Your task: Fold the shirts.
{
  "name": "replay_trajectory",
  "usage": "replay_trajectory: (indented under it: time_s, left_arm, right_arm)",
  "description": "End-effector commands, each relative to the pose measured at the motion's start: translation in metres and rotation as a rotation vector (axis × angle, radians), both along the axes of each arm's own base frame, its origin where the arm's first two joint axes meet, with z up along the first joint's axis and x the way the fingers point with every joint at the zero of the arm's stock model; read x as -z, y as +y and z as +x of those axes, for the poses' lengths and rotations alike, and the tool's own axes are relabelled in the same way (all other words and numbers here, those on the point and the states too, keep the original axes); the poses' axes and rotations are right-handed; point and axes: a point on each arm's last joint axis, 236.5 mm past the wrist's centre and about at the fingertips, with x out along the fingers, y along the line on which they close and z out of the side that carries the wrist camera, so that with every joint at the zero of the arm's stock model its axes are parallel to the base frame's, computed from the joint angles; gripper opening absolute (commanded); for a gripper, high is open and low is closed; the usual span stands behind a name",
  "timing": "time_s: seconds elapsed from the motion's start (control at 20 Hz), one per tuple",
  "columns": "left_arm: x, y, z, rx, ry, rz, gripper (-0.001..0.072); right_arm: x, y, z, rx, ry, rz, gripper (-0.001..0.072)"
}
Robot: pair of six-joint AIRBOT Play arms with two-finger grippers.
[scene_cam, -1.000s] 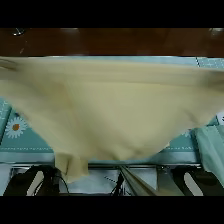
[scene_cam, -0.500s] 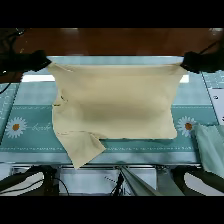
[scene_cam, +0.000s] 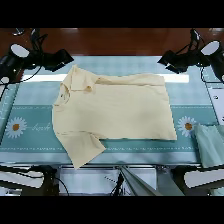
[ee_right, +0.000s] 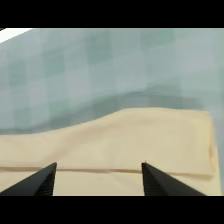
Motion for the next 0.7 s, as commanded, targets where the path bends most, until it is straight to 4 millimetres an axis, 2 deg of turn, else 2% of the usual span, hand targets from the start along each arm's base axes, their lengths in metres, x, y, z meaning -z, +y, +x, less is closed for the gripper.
replay_trajectory:
  time_s: [0.0,0.1,0.2,0.25,0.3,0.4,0.5,0.65]
  left_arm:
    - [0.023,0.031,-0.059,0.104,0.258,-0.025,0.0703]
    - [0.033,0.061,-0.117,0.174,0.449,-0.053,0.0703]
    - [0.031,0.082,-0.159,0.171,0.520,-0.103,0.0703]
    - [0.033,0.093,-0.172,0.117,0.523,-0.119,0.0703]
    - [0.038,0.100,-0.191,0.069,0.532,-0.134,0.0703]
    - [0.057,0.104,-0.239,0.020,0.613,-0.181,0.0704]
    - [0.078,0.103,-0.279,-0.055,0.719,-0.238,0.0703]
    - [0.091,0.093,-0.310,-0.097,0.783,-0.297,0.0703]
  right_arm:
    - [-0.006,-0.027,-0.029,-0.063,0.125,0.029,0.0627]
    - [-0.015,-0.062,-0.063,-0.084,0.192,0.005,0.0623]
    - [-0.016,-0.089,-0.105,-0.118,0.247,-0.112,0.0621]
    - [-0.015,-0.096,-0.124,-0.093,0.256,-0.141,0.0621]
    - [-0.012,-0.095,-0.138,-0.060,0.240,-0.132,0.0621]
    - [-0.001,-0.074,-0.167,0.009,0.182,-0.055,0.0621]
    - [0.013,-0.040,-0.199,0.006,0.128,0.034,0.0621]
    - [0.024,0.003,-0.241,-0.013,0.094,0.164,0.0621]
